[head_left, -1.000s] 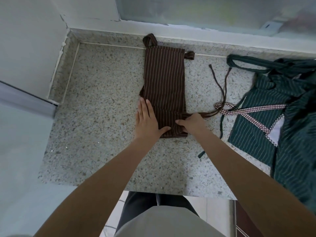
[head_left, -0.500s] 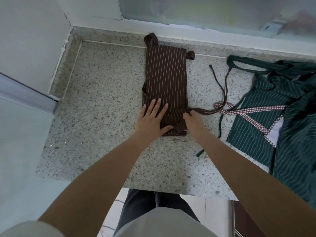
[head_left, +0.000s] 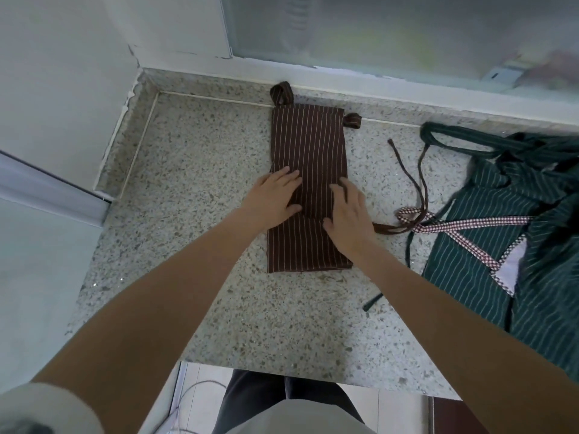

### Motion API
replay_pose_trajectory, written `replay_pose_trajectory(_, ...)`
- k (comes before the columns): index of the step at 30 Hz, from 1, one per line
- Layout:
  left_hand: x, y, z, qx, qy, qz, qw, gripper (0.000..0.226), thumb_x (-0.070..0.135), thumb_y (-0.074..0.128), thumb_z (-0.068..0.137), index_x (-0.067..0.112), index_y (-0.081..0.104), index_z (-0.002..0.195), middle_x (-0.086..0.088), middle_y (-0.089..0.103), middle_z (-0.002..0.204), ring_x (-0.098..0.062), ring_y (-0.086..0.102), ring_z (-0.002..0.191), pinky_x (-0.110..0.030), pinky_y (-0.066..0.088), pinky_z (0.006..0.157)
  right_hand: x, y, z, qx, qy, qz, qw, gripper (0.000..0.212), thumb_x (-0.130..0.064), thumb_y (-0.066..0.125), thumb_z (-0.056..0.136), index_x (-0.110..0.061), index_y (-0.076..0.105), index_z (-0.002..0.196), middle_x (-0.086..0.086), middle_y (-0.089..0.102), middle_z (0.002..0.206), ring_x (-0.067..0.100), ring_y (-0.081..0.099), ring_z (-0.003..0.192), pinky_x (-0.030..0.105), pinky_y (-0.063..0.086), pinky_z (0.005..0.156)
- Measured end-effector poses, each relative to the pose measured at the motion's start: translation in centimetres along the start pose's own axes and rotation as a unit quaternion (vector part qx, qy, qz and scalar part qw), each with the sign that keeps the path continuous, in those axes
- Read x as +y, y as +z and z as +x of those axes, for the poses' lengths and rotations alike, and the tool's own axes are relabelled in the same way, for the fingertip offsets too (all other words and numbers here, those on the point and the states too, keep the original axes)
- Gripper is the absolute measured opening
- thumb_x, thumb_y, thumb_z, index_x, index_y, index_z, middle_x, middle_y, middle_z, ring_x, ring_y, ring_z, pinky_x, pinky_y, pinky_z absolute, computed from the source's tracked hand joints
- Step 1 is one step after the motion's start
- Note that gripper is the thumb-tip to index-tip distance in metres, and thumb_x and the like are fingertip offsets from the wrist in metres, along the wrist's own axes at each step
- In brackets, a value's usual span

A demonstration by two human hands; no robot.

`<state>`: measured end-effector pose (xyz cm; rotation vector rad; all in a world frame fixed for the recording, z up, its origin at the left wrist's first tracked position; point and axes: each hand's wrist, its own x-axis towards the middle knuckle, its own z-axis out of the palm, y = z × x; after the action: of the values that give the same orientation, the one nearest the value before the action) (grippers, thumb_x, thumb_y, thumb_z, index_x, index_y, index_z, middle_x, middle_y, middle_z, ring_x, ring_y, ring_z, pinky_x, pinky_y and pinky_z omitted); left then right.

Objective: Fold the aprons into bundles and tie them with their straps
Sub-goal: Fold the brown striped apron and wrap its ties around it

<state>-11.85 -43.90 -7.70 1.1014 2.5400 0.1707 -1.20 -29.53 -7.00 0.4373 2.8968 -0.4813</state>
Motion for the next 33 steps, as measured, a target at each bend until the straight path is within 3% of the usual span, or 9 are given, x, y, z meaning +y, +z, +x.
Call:
replay_pose_trajectory(5, -1.9, 1.4, 0.1, -0.099, -0.051, 0.031, 0.993, 0.114, 0.074, 0.048, 0.075, 0.013, -0.014, 0.148, 0.001, -0.023, 0.156, -0.012, -0.018, 0.143, -0.041, -0.006, 0.116, 0.5, 0.3, 2.8, -0.243, -0.043, -0.034, 0.969, 0.114, -0.049, 0.067, 0.079, -0.009, -0.015, 0.148, 0.004, -0.024, 0.155, 0.019, -0.016, 0.145, 0.033, 0.001, 0.118)
replay_pose_trajectory(10, -2.7, 1.1, 0.8, -0.099, -0.081, 0.029, 0.991, 0.138, 0.086, 0.052, 0.056, 0.011, -0.019, 0.147, -0.002, -0.028, 0.154, -0.016, -0.018, 0.144, -0.044, -0.010, 0.117, 0.2, 0.1, 3.6, -0.245, 0.004, -0.105, 0.964, 0.133, -0.058, 0.072, 0.069, -0.004, -0.024, 0.144, 0.015, -0.032, 0.151, 0.026, -0.021, 0.143, 0.039, -0.002, 0.117)
replay_pose_trajectory(13, -2.4, 0.1, 1.6, -0.007, -0.118, -0.094, 0.989, 0.118, 0.080, 0.056, 0.064, 0.014, 0.009, 0.150, -0.004, 0.005, 0.158, -0.022, 0.009, 0.144, -0.042, 0.008, 0.118, -0.1, -0.2, 4.6, -0.255, 0.009, -0.139, 0.957, 0.143, -0.063, 0.074, 0.062, -0.002, -0.028, 0.142, 0.019, -0.035, 0.148, 0.030, -0.024, 0.142, 0.040, -0.005, 0.117)
replay_pose_trajectory(16, -2.5, -1.7, 4.5, 0.090, -0.211, -0.382, 0.895, 0.092, 0.057, 0.065, 0.078, 0.011, 0.024, 0.146, -0.012, 0.027, 0.146, -0.026, 0.032, 0.134, -0.038, 0.030, 0.110, -0.3, -0.2, 5.1, -0.266, 0.014, -0.142, 0.953, 0.145, -0.062, 0.076, 0.060, -0.002, -0.028, 0.142, 0.019, -0.035, 0.148, 0.030, -0.024, 0.142, 0.041, -0.004, 0.118)
replay_pose_trajectory(20, -3.6, -3.8, 8.7, 0.063, -0.265, -0.475, 0.837, 0.091, 0.044, 0.070, 0.079, 0.003, 0.022, 0.145, -0.015, 0.033, 0.145, -0.028, 0.038, 0.132, -0.035, 0.036, 0.105, -0.4, -0.4, 5.0, -0.261, 0.017, -0.148, 0.954, 0.145, -0.063, 0.076, 0.060, -0.002, -0.026, 0.143, 0.019, -0.034, 0.149, 0.031, -0.021, 0.142, 0.041, -0.002, 0.118)
replay_pose_trajectory(24, -4.2, -6.3, 11.0, 0.007, -0.296, -0.599, 0.744, 0.075, 0.035, 0.073, 0.078, 0.003, 0.041, 0.137, -0.011, 0.049, 0.138, -0.025, 0.050, 0.123, -0.032, 0.042, 0.097, -1.1, -0.6, 5.3, -0.276, 0.033, -0.152, 0.949, 0.146, -0.059, 0.078, 0.059, -0.001, -0.028, 0.141, 0.020, -0.036, 0.147, 0.032, -0.024, 0.141, 0.043, -0.001, 0.118)
replay_pose_trajectory(29, -3.5, -8.2, 12.2, -0.065, -0.266, -0.628, 0.728, 0.047, 0.029, 0.069, 0.084, 0.011, 0.055, 0.125, -0.009, 0.057, 0.128, -0.021, 0.058, 0.104, -0.033, 0.047, 0.084, -2.3, -1.0, 5.6, -0.282, 0.039, -0.185, 0.940, 0.141, -0.055, 0.079, 0.062, 0.004, -0.021, 0.143, 0.021, -0.032, 0.149, 0.033, -0.019, 0.143, 0.041, 0.000, 0.117)
replay_pose_trajectory(31, -3.1, -8.5, 12.1, -0.058, -0.248, -0.645, 0.720, 0.039, 0.024, 0.067, 0.086, 0.011, 0.057, 0.122, -0.010, 0.059, 0.124, -0.019, 0.060, 0.095, -0.031, 0.048, 0.073, -2.6, -1.3, 5.4, -0.268, 0.020, -0.198, 0.943, 0.135, -0.057, 0.078, 0.062, 0.004, -0.008, 0.146, 0.017, -0.023, 0.153, 0.031, -0.007, 0.144, 0.040, 0.009, 0.117)
replay_pose_trajectory(33, -2.8, -8.7, 11.7, -0.035, -0.231, -0.647, 0.726, 0.037, 0.019, 0.066, 0.087, 0.011, 0.057, 0.122, -0.009, 0.060, 0.122, -0.018, 0.059, 0.093, -0.030, 0.047, 0.076, -2.4, -1.4, 5.2, -0.254, 0.021, -0.177, 0.951, 0.135, -0.056, 0.080, 0.059, 0.002, -0.003, 0.147, 0.013, -0.015, 0.154, 0.028, 0.003, 0.142, 0.040, 0.020, 0.115)
